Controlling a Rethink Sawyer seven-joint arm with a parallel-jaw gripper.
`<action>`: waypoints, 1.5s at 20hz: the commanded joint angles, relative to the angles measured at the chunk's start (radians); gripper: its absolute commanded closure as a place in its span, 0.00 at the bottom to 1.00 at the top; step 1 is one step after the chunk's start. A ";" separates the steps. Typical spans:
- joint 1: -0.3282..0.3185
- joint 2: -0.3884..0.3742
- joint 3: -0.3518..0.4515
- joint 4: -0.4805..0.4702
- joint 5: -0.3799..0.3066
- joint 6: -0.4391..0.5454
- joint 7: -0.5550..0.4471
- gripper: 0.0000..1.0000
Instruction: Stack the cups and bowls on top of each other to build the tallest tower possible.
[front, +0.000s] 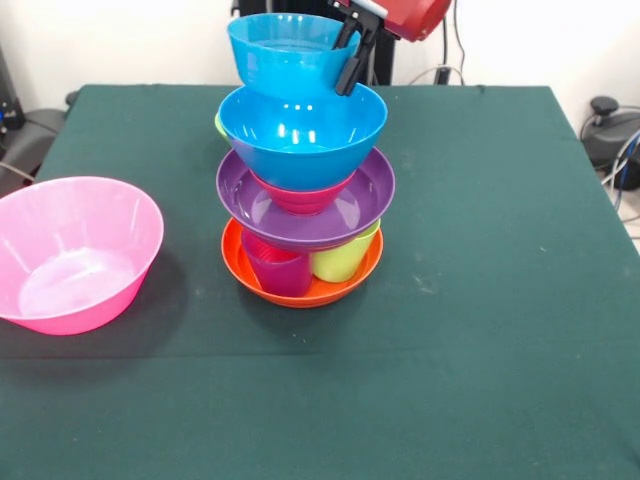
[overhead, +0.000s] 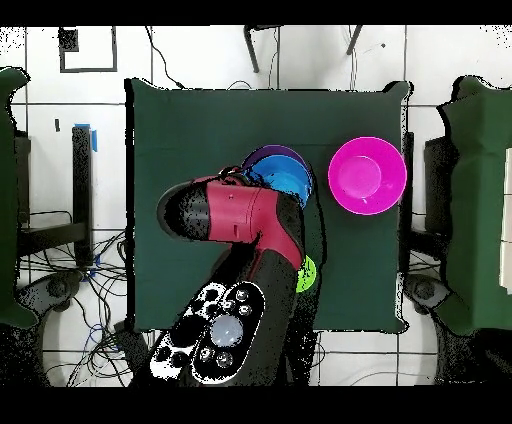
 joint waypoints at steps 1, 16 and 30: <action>-0.004 0.043 0.084 0.054 -0.030 -0.042 0.084 1.00; -0.037 0.050 0.126 0.025 -0.028 -0.053 0.044 1.00; -0.090 0.052 0.218 -0.012 0.006 -0.023 0.017 1.00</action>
